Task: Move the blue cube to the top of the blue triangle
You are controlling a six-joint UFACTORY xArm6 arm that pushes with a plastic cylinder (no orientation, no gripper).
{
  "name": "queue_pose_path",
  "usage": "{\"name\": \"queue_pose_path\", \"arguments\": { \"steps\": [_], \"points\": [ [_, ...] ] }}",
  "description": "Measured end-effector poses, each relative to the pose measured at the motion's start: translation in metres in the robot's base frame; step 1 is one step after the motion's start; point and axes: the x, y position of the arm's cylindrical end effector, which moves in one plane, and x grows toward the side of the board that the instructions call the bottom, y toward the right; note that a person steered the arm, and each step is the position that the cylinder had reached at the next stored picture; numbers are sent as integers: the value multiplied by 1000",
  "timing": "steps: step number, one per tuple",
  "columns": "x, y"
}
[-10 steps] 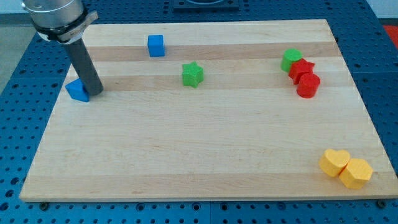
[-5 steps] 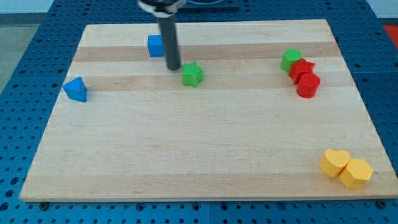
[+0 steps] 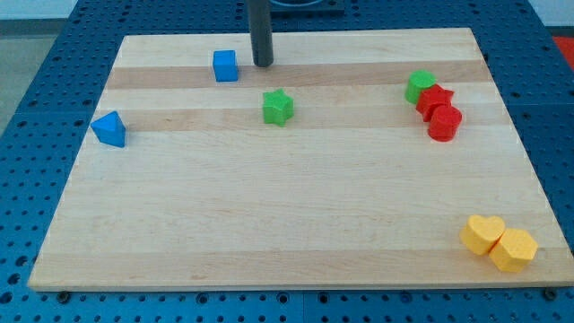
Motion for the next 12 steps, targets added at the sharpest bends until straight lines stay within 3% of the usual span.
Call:
{"name": "queue_pose_path", "arguments": {
  "steps": [3,12],
  "points": [
    [12,-61],
    [72,-151]
  ]
}}
